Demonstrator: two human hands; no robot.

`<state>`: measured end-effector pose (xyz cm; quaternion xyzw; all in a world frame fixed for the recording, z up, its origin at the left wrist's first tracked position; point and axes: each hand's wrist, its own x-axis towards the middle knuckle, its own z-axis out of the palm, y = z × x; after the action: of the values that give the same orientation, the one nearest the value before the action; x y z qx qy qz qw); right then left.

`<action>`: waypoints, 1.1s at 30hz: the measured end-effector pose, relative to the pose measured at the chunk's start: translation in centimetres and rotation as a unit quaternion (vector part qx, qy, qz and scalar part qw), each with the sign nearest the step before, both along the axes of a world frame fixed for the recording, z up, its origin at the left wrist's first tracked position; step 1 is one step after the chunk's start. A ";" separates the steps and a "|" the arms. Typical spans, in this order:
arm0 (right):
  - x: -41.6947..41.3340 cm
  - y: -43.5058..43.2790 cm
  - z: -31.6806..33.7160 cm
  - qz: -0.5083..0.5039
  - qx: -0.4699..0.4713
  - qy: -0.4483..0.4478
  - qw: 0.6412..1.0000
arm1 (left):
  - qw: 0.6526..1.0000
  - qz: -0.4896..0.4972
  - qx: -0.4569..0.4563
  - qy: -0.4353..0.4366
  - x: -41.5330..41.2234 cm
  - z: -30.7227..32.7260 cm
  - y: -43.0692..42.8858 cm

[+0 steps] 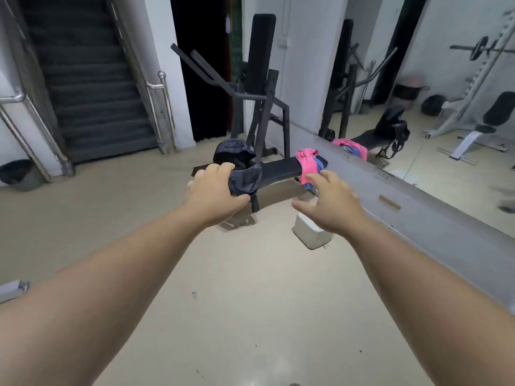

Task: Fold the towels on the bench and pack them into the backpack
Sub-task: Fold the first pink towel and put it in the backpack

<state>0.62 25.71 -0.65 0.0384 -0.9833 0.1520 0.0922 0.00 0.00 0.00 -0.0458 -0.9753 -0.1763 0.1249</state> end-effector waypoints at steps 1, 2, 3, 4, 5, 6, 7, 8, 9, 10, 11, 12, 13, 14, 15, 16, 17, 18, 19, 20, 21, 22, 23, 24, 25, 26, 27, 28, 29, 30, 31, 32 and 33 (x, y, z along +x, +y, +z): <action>-2.1 0.7 -0.7 0.001 -0.007 -0.007 1.000 | 1.000 -0.006 -0.002 -0.005 -2.2 -0.5 0.7; -4.3 1.4 -1.2 -0.008 -0.008 -0.013 1.000 | 1.000 0.003 -0.008 -0.008 -4.4 -1.0 1.4; -6.8 2.3 -2.1 -0.006 -0.008 -0.022 1.000 | 1.000 0.007 -0.014 -0.015 -6.8 -1.7 2.1; -8.9 3.1 -2.7 -0.002 -0.012 -0.041 0.999 | 0.999 0.010 -0.019 -0.032 -8.8 -2.1 2.9; -11.4 4.0 -3.4 0.001 -0.017 -0.045 0.999 | 0.999 0.012 -0.023 -0.037 -11.2 -2.5 3.8; -13.7 5.0 -3.6 0.000 -0.025 -0.050 0.998 | 0.998 0.014 -0.028 -0.045 -13.4 -2.6 4.9; -16.0 6.1 -3.9 0.001 -0.032 -0.052 0.998 | 0.998 0.016 -0.033 -0.051 -15.7 -2.7 5.8; -18.0 7.0 -4.0 0.003 -0.033 -0.059 0.998 | 0.997 0.015 -0.041 -0.060 -17.5 -2.7 6.7; -20.2 8.0 -4.2 0.008 -0.029 -0.065 0.997 | 0.997 0.012 -0.053 -0.063 -19.6 -2.8 7.5; -22.5 8.8 -4.1 0.012 -0.026 -0.070 0.997 | 0.996 0.008 -0.059 -0.068 -21.6 -2.8 8.4; -24.7 9.6 -4.1 0.016 -0.026 -0.070 0.997 | 0.996 0.004 -0.061 -0.066 -23.7 -2.9 9.1; -26.9 10.3 -4.2 0.018 -0.027 -0.072 0.997 | 0.996 0.001 -0.056 -0.067 -25.6 -3.0 9.8; -29.1 10.9 -4.3 0.017 -0.030 -0.075 0.997 | 0.997 0.002 -0.050 -0.066 -27.8 -3.2 10.3; -31.1 11.4 -4.6 0.016 -0.033 -0.081 0.996 | 0.997 0.004 -0.042 -0.069 -29.8 -3.6 10.9; -33.2 11.9 -5.0 0.015 -0.035 -0.086 0.996 | 0.997 0.005 -0.036 -0.073 -31.9 -4.1 11.2; -35.3 12.4 -5.5 0.013 -0.034 -0.089 0.995 | 0.996 0.007 -0.035 -0.083 -34.0 -4.8 11.5; -37.4 12.8 -6.1 0.012 -0.031 -0.092 0.995 | 0.995 0.006 -0.038 -0.092 -36.2 -5.7 11.7; -39.4 13.2 -6.7 0.011 -0.027 -0.100 0.995 | 0.993 0.007 -0.042 -0.107 -38.5 -6.6 11.7; -41.6 13.6 -7.3 0.011 -0.024 -0.107 0.994 | 0.992 0.008 -0.042 -0.117 -40.9 -7.6 11.7; -43.7 13.9 -8.0 0.008 -0.021 -0.118 0.993 | 0.991 0.010 -0.039 -0.129 -43.4 -8.5 11.7; -46.0 14.3 -8.7 0.002 -0.022 -0.126 0.992 | 0.990 0.011 -0.033 -0.134 -46.0 -9.4 11.7; -48.2 14.5 -9.4 -0.005 -0.023 -0.131 0.991 | 0.990 0.009 -0.026 -0.140 -48.8 -10.3 11.8; -50.4 14.8 -10.1 -0.013 -0.022 -0.134 0.991 | 0.990 0.003 -0.018 -0.142 -51.6 -11.0 11.9; -52.6 14.9 -10.7 -0.020 -0.020 -0.140 0.990 | 0.990 -0.005 -0.009 -0.144 -54.3 -11.5 12.2; -54.8 15.1 -11.1 -0.028 -0.017 -0.147 0.989 | 0.989 -0.013 0.003 -0.145 -57.2 -12.0 12.6; -56.7 15.2 -11.4 -0.034 -0.015 -0.159 0.987 | 0.988 -0.021 0.013 -0.149 -59.8 -12.2 13.0; -58.6 15.3 -11.6 -0.039 -0.013 -0.170 0.985 | 0.988 -0.029 0.020 -0.151 -62.3 -12.4 13.5; -60.5 15.5 -11.7 -0.043 -0.010 -0.180 0.983 | 0.987 -0.040 0.022 -0.155 -64.7 -12.6 14.1; -62.4 15.8 -11.9 -0.046 -0.009 -0.187 0.981 | 0.986 -0.053 0.018 -0.158 -67.0 -12.7 14.7; -64.3 16.2 -12.0 -0.049 -0.008 -0.193 0.980 | 0.984 -0.066 0.013 -0.164 -69.3 -12.8 15.4; -66.2 16.8 -12.1 -0.051 -0.009 -0.196 0.979 | 0.982 -0.078 0.009 -0.170 -71.5 -13.0 16.2; -68.1 17.6 -12.3 -0.055 -0.011 -0.197 0.979 | 0.981 -0.085 0.007 -0.177 -73.6 -13.2 17.0; -69.9 18.4 -12.6 -0.058 -0.015 -0.199 0.978 | 0.979 -0.090 0.006 -0.182 -75.7 -13.4 17.9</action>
<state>-69.29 44.15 -13.24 -0.0515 -0.9802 0.1654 -0.0960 -75.70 17.92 -13.44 -0.0996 -0.9726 -0.1976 -0.0713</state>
